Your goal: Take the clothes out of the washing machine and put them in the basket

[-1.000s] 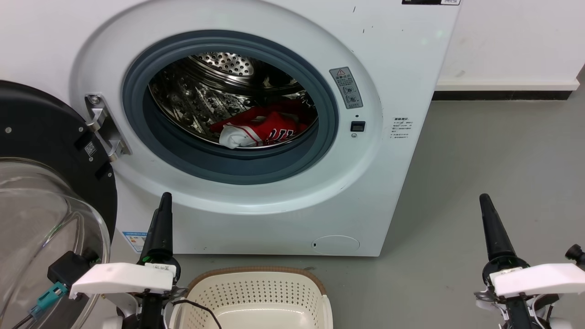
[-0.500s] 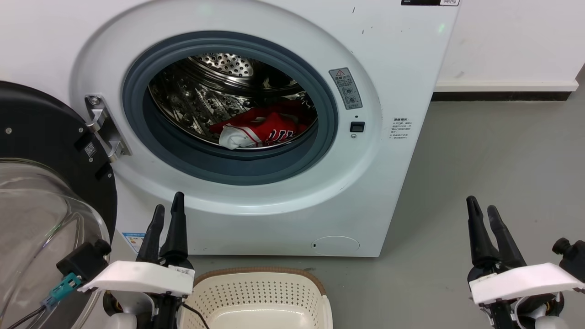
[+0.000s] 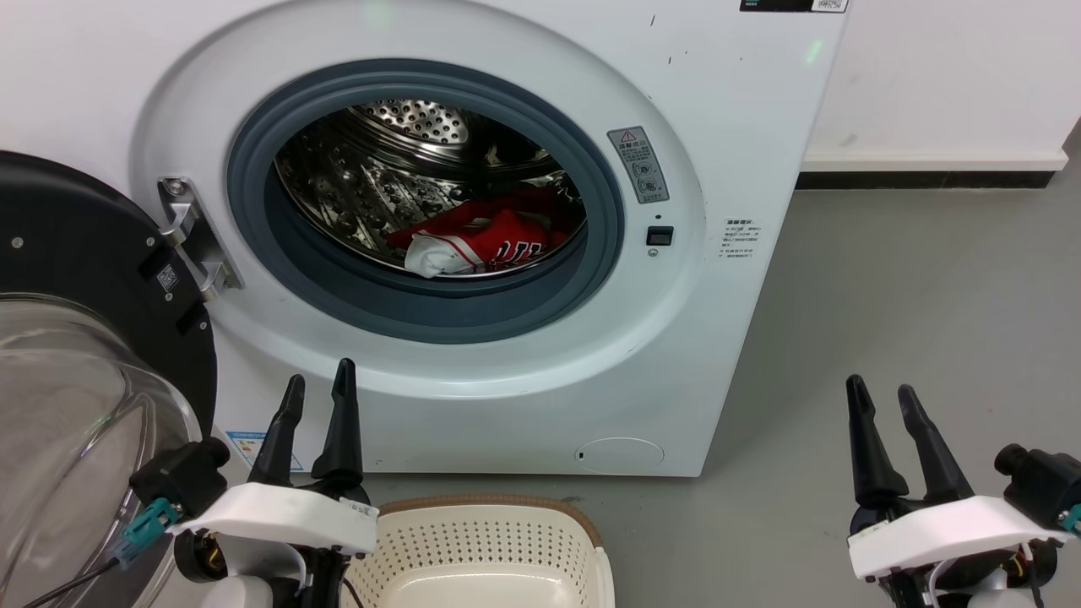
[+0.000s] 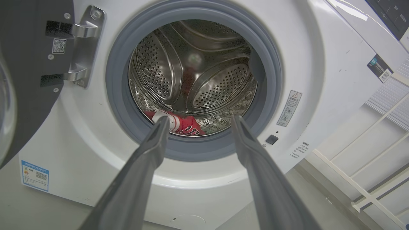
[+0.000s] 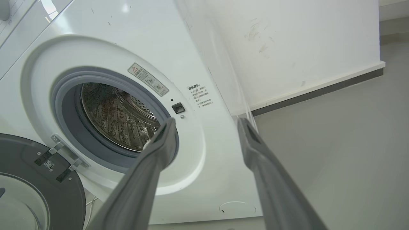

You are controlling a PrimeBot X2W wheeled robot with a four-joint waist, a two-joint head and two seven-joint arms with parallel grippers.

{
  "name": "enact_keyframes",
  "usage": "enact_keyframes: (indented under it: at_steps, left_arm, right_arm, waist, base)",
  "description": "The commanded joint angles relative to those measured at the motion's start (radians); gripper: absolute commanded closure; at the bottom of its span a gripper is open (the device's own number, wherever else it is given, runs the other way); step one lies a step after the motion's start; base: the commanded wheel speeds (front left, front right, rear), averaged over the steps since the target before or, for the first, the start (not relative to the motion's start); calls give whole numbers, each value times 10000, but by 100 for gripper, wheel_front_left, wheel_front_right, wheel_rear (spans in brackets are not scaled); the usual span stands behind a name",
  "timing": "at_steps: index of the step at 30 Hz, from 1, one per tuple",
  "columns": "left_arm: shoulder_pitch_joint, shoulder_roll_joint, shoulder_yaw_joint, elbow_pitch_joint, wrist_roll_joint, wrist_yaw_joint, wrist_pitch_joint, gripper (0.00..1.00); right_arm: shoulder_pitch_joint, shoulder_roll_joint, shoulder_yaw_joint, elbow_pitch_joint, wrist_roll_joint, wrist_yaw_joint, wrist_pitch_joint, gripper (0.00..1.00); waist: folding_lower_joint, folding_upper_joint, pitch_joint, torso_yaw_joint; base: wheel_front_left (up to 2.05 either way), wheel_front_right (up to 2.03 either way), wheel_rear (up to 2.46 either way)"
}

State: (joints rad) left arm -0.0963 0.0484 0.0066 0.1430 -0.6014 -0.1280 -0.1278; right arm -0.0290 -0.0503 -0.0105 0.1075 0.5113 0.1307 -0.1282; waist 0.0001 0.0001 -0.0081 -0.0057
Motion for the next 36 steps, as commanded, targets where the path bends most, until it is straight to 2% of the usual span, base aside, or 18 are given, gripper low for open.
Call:
enact_keyframes:
  at_steps: [1, 19, 36]
  left_arm:
    - [-174, 33, -17, -55, 302, 5, -109, 0]
    - [-218, 36, -124, 323, 2386, 193, -561, 0]
    - [-259, 44, -174, 621, 3891, 311, -923, 0]
  right_arm:
    - [46, -5, 27, -47, -309, 0, -95, 0]
    - [67, -3, 86, 141, -2392, 0, -411, 0]
    - [199, -1, 185, 65, -3851, -1, -596, 0]
  waist:
    - [-1, -1, -6, 2]
    - [-1, -1, -30, 10]
    - [-1, -1, -32, 4]
  base:
    - [0, 0, 0]
    - [0, 0, 0]
    - [0, 0, 0]
